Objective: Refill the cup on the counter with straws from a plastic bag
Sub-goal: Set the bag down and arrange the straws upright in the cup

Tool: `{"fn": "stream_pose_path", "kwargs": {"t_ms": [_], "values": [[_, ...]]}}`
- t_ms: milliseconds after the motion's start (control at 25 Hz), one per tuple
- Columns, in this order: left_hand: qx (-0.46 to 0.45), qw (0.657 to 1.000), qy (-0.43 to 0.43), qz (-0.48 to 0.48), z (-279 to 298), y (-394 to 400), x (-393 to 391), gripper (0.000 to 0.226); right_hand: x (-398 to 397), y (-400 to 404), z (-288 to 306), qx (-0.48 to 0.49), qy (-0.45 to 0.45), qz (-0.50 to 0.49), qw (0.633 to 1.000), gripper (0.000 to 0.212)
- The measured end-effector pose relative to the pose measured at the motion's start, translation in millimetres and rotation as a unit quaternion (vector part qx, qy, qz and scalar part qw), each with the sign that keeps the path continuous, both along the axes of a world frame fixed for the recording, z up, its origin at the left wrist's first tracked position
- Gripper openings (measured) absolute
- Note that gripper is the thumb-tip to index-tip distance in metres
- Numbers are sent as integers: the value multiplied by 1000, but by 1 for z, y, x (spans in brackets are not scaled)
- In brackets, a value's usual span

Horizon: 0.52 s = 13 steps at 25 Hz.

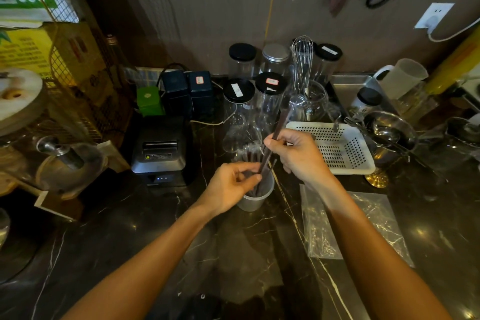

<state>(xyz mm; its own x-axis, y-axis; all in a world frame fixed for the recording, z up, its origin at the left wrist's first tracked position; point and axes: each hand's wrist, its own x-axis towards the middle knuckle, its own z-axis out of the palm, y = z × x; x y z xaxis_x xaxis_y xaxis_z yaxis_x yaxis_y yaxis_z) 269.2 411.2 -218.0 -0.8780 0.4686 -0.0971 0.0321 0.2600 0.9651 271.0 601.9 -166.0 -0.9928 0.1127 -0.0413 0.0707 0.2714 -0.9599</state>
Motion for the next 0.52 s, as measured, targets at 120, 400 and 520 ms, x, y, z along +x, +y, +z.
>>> {"fn": "stream_pose_path", "kwargs": {"t_ms": [120, 400, 520], "values": [[9, 987, 86, 133, -10, -12, 14, 19, -1, -3, -12, 73, -4, 24, 997, 20], [-63, 980, -2, 189, -38, -26, 16, 50, 0, -12, -64, 246, -80, 86, 962, 14], [-35, 987, -25, 157, -41, -22, 3, 27, 2, -12, -66, 235, -75, 23, 969, 15]]}}
